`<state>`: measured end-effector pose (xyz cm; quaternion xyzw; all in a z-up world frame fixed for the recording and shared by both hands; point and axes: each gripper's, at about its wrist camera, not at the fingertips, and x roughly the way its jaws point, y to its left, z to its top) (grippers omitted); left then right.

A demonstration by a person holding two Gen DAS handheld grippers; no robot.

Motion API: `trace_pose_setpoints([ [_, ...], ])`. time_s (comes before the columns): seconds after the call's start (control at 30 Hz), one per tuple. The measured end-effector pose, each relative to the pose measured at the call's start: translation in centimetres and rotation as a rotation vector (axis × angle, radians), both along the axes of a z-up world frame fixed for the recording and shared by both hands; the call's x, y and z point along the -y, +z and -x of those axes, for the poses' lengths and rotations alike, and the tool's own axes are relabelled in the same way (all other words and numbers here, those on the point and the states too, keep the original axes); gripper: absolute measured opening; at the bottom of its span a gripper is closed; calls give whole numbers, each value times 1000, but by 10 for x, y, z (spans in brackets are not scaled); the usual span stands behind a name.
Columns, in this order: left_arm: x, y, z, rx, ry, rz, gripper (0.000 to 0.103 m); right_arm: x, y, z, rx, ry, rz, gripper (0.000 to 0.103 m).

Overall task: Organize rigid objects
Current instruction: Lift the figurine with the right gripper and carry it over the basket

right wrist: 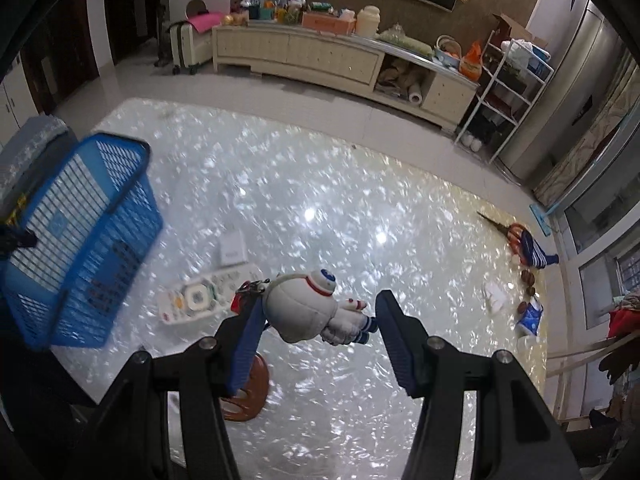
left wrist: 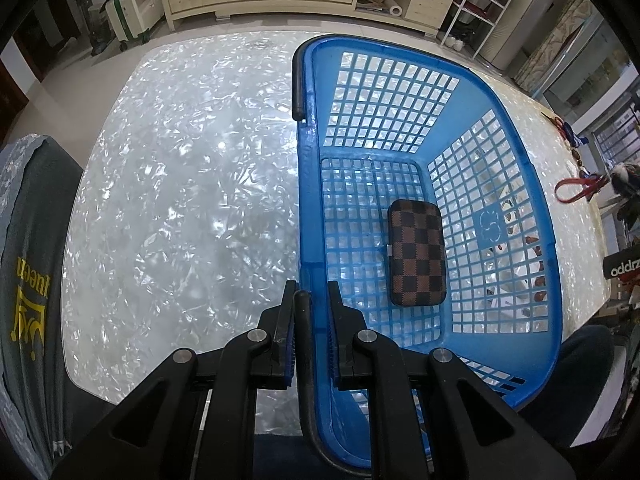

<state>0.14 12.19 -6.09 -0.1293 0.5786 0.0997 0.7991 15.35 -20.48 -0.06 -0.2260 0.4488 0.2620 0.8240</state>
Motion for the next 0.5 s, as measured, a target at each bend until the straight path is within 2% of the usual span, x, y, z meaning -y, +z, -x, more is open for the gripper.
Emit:
trace_pose_setpoints([
  [0.1, 0, 0, -1, -1, 2, -3, 14, -10, 16, 7, 15, 23, -18, 48],
  [0.5, -4, -1, 0, 2, 2, 6, 14, -59, 51, 27, 67, 133, -95, 48],
])
